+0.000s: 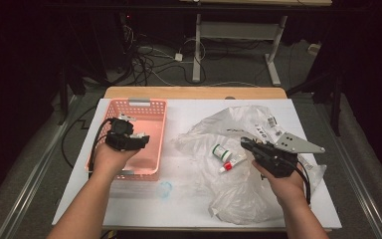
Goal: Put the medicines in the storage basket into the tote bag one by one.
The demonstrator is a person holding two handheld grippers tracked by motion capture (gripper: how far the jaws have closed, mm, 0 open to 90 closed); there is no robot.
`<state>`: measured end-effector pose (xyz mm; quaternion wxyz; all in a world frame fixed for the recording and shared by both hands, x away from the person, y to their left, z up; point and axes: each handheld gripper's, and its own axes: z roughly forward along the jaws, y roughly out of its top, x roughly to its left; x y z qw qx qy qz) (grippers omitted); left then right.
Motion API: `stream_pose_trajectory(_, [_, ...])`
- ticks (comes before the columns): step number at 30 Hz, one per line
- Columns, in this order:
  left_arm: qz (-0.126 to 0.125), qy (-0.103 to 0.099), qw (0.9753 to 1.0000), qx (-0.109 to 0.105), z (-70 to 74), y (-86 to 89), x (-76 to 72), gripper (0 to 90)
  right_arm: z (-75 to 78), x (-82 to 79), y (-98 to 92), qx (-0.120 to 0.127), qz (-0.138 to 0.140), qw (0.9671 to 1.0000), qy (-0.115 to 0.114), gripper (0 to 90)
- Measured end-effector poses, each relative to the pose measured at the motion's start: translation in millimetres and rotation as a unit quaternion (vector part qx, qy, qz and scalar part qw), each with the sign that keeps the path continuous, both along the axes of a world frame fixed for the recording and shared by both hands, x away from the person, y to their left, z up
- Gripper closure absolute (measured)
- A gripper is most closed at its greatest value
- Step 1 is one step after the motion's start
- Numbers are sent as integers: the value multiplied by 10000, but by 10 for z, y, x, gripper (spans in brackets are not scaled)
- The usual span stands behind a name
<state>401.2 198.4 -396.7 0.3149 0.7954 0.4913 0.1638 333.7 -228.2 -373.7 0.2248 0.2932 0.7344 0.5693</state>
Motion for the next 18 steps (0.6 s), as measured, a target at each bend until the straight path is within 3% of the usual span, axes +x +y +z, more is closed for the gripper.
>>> stream_pose_trajectory(10, [-528, -458, 9974, -200, 181, -294, -422, 332, 1, 0, 4, -16, -4, 10000, -2, 900])
stream_pose_trajectory(18, [-984, -579, 9929, -318, 213, -579, -673, 333, -4, 4, 3, -21, 0, 10000, -5, 900])
